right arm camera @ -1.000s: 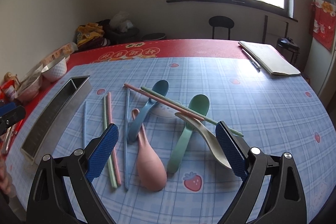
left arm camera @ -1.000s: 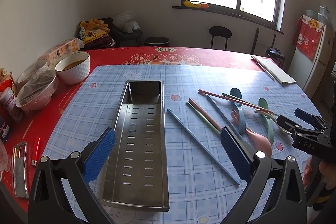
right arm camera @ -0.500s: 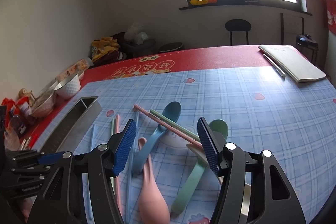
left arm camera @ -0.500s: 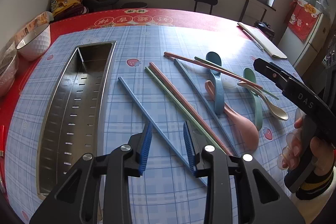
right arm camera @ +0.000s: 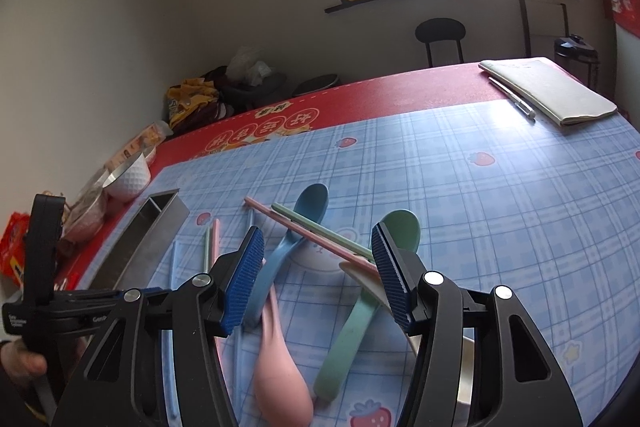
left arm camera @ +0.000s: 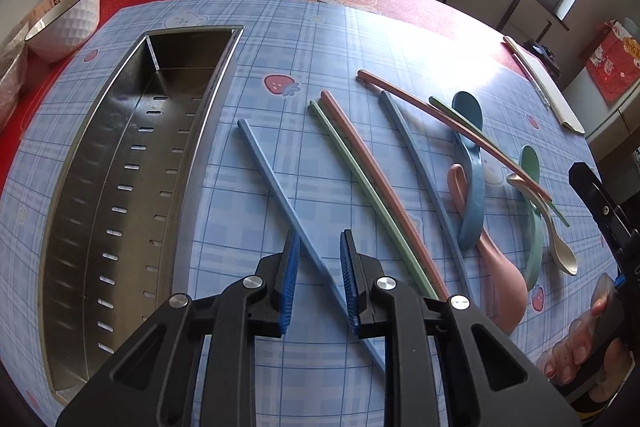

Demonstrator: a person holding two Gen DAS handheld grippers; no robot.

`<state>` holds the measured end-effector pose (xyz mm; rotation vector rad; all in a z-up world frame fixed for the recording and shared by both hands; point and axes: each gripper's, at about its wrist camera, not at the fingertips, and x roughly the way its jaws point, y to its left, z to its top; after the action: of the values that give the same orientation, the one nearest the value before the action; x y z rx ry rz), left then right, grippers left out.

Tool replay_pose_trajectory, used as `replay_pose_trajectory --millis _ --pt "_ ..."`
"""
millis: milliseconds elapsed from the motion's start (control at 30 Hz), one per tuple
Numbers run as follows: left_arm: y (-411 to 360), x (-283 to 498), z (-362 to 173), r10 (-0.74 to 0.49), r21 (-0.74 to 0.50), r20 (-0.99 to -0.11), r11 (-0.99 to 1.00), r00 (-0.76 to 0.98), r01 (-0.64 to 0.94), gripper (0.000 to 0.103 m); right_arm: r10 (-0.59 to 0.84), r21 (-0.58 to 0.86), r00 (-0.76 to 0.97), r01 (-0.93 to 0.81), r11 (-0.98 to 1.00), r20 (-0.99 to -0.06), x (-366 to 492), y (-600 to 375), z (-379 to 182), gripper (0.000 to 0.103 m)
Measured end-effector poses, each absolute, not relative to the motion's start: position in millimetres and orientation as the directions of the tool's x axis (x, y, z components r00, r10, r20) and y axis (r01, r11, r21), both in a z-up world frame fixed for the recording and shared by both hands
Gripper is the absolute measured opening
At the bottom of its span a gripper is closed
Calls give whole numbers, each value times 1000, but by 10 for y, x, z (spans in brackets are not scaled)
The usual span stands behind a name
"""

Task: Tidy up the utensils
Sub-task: 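Lower the right tool toward the green spoon among the utensils, then close the right gripper on the green spoon handle while the left gripper holds a blue chopstick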

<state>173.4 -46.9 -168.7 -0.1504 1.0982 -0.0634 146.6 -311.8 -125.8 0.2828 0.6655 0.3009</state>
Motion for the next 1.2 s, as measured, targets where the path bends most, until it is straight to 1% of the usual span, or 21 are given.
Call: replay_pose_trajectory --millis 267,333,433,567,633,733,767,833,933,1067,1200 --pt "-529 1843 -1721 -95 -107 -883 994 460 1 20 372 366 733 -180 913 -569 1472 -3128 -1303 54" --pt "-564 1883 -1723 -95 -96 -879 995 468 22 19 373 370 731 -177 912 -571 1478 -3132 -1312 54" --pt "-646 1943 -1733 -70 -42 -871 997 487 70 19 375 375 726 -173 911 -576 1485 -3131 -1326 54" --pt "-655 1978 -1741 -44 -15 -864 998 501 62 19 376 378 725 -170 910 -577 1487 -3135 -1332 54" --pt "-668 1972 -1752 -12 18 -853 998 522 52 20 373 379 727 -167 910 -576 1482 -3147 -1336 54" --pt "-667 1906 -1758 12 42 -842 998 540 43 12 357 377 728 -146 915 -585 1492 -3168 -1356 54" --pt "-687 1871 -1757 17 55 -842 997 539 54 9 357 379 727 -143 914 -586 1490 -3178 -1360 54" --pt "-710 1784 -1751 1 59 -850 994 527 93 6 356 380 729 -142 914 -584 1478 -3185 -1356 54" --pt "-725 1678 -1744 -16 75 -861 985 509 157 6 357 377 733 -148 915 -579 1460 -3180 -1338 55" --pt "-701 1636 -1752 -19 82 -854 982 520 171 9 361 370 725 -157 916 -586 1460 -3145 -1350 54" --pt "-770 1590 -1767 15 130 -838 977 546 172 9 357 369 723 -151 917 -591 1477 -3136 -1361 54"
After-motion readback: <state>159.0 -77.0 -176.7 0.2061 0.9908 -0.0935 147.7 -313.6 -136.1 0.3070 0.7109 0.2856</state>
